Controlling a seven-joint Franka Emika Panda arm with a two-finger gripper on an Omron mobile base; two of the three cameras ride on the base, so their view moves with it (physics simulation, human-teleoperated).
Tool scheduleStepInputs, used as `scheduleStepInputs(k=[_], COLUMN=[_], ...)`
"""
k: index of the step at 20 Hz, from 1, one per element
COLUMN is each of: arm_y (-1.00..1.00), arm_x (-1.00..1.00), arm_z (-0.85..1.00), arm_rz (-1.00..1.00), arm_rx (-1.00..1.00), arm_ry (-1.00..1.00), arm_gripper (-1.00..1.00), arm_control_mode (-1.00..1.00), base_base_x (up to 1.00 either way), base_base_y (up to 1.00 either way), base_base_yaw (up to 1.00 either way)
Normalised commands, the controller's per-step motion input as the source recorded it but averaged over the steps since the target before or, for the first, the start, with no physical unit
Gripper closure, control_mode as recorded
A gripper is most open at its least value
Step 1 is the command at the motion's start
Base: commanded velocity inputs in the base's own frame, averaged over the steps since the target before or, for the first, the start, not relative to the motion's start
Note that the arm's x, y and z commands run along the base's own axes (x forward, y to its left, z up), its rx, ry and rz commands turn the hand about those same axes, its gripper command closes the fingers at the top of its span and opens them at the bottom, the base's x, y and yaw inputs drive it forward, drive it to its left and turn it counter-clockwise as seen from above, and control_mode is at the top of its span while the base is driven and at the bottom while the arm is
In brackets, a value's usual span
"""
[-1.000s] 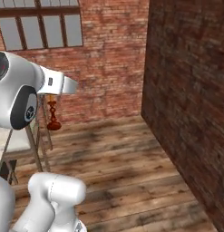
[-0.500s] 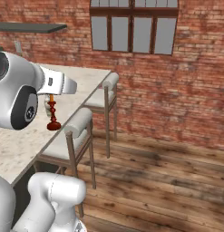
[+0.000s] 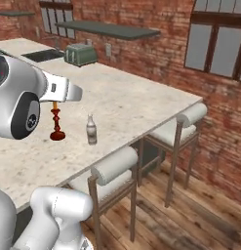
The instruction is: Get the candle and the liquor from the cabinet and move them to the dining counter.
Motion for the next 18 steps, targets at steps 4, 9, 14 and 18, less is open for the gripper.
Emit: scheduleStepInputs(k=[4,9,14,18], arm_y=[0.0,0.0,0.0,0.0], arm_x=[0.0,0.0,0.0,0.0], arm_z=[0.0,0.0,0.0,0.0], arm_rz=[0.0,0.0,0.0,0.0], arm_rx=[0.0,0.0,0.0,0.0], arm_ry=[0.0,0.0,0.0,0.0], arm_gripper=[1.0,1.0,1.0,1.0], arm_control_mode=[1.0,1.0,1.0,1.0], base_base_x=[0.68,0.57,0.46,0.39], base_base_y=[-0.29,-0.33,-0.35,-0.42], base_base_yaw=[0.82,0.82,0.83,0.82])
